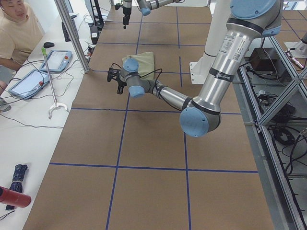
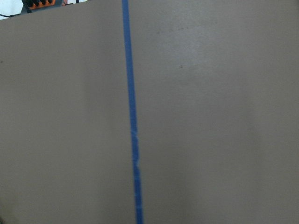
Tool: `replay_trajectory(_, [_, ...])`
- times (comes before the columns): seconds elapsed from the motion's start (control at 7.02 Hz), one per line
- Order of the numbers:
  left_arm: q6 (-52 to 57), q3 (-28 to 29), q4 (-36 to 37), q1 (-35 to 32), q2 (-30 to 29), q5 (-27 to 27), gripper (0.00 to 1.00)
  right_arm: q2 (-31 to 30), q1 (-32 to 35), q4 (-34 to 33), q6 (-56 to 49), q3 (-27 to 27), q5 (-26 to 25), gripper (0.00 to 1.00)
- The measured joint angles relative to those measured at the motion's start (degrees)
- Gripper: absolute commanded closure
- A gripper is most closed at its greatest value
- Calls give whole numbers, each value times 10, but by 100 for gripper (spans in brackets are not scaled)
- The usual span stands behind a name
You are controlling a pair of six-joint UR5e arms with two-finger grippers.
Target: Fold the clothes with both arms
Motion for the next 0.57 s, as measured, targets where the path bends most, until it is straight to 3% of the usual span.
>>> replay_trajectory(0.28, [163, -47, 35, -72, 90, -75, 34, -112, 72, -1, -176, 14, 38, 0])
replay_trajectory(0.57, [305, -149, 139, -126, 195, -122, 30, -225, 118, -1, -320, 46, 48, 0])
